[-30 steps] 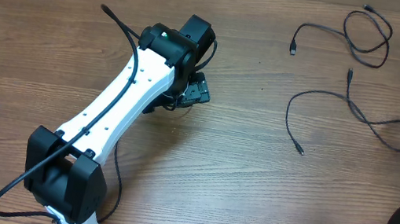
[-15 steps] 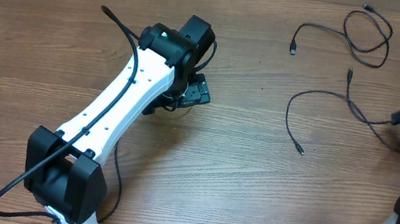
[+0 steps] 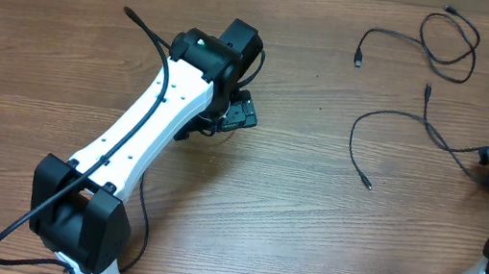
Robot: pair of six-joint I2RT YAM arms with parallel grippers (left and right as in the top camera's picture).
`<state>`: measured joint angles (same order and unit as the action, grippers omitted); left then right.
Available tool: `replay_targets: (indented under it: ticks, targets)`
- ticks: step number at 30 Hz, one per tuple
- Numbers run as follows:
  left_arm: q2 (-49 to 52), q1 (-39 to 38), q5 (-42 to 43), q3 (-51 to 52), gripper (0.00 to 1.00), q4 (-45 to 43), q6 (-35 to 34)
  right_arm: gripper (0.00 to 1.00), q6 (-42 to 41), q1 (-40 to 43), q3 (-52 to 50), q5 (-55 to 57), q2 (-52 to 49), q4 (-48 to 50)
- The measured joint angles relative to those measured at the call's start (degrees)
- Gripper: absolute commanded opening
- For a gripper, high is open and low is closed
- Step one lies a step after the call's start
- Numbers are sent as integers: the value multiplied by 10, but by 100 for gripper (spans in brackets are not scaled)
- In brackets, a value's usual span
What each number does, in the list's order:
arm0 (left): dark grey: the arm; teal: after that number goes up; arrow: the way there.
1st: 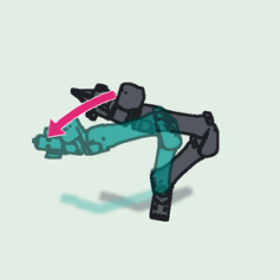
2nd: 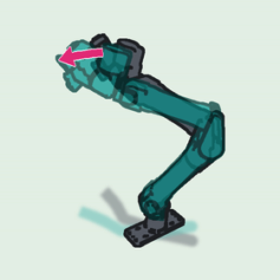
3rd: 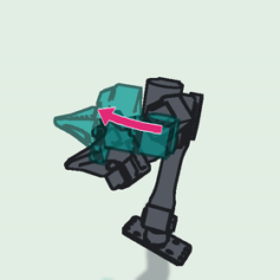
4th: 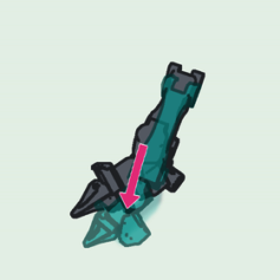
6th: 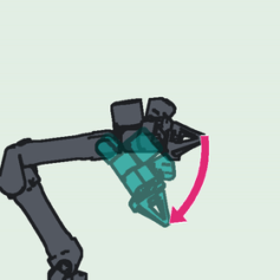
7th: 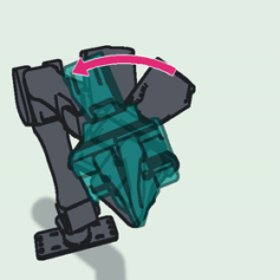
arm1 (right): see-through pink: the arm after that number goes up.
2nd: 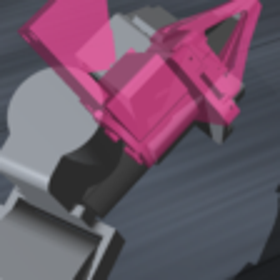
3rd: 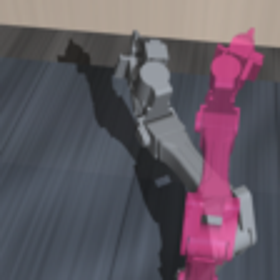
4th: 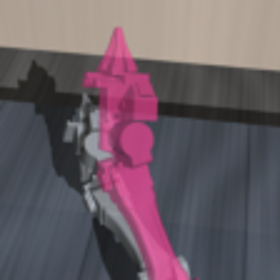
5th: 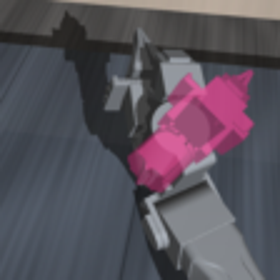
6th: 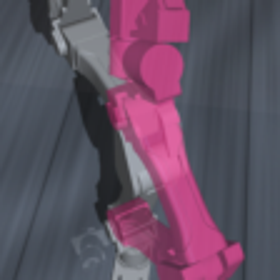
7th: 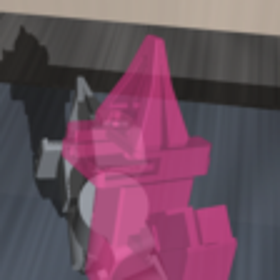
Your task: Untangle cables
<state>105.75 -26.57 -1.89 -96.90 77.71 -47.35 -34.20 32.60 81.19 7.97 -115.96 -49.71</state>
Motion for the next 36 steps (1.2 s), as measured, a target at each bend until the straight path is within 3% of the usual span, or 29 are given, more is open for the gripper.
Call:
replay_targets:
  ticks: [5, 15, 23, 36]
  targets:
    - [0, 0, 0, 0, 99, 0, 0, 65, -3, 0, 0, 0, -9, 2]
    - [0, 0, 0, 0, 100, 0, 0, 44, -2, 0, 0, -10, -26, 19]
    - [0, 0, 0, 0, 100, 0, 0, 5, -1, 3, 1, -82, -28, 65]
    - [0, 0, 0, 0, 100, 0, 0, 4, -16, -33, 1, -204, -35, 151]
